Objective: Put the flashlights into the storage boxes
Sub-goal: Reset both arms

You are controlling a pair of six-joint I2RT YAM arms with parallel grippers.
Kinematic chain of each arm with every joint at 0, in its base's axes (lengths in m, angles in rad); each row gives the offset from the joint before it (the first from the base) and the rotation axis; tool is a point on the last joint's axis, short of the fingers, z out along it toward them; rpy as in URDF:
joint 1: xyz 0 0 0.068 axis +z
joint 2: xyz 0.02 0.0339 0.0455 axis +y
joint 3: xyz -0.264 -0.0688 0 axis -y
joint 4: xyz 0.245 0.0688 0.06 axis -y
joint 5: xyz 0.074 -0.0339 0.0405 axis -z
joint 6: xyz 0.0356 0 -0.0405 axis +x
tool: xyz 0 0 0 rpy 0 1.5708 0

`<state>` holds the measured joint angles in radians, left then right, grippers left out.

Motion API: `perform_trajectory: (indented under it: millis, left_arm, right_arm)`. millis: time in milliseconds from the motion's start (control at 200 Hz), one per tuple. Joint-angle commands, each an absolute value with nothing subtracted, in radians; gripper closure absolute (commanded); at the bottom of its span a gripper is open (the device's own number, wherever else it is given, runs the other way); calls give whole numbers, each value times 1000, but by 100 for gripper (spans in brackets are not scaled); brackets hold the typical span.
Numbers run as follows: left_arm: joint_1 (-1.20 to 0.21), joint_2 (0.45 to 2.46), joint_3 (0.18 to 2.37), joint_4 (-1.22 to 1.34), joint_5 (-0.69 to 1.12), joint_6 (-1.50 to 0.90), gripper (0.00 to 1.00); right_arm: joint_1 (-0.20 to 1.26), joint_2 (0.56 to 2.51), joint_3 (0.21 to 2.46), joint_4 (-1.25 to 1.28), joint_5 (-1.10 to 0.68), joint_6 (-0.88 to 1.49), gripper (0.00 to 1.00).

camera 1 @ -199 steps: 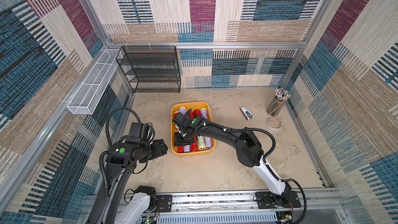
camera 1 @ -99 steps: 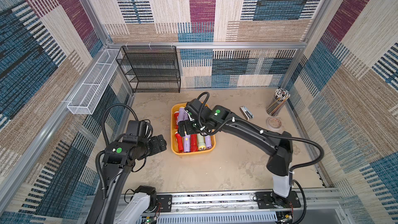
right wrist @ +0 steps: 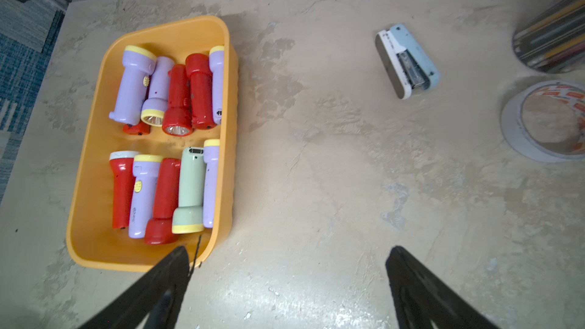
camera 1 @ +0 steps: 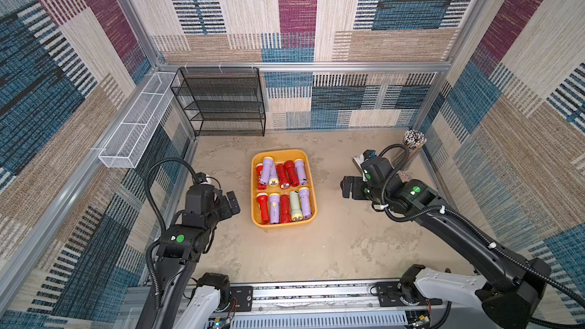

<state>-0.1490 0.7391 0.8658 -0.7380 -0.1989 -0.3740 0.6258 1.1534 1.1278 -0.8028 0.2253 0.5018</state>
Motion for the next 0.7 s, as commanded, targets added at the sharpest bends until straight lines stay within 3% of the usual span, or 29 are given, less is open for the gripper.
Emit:
perform_trajectory:
  millis: [0,351,696]
  left_arm:
    - [-149,774,840,-561,-259,-285,0]
    - [-147,936,716,-234,-353,-148,0]
    - [-84,1109,562,112,-322,-144,0]
  right_arm:
    - [603,1156,1098,-729,276,447,0]
    - [514,1103,918,-509,252,336,0]
    - [437,946,574,35,379,92,0]
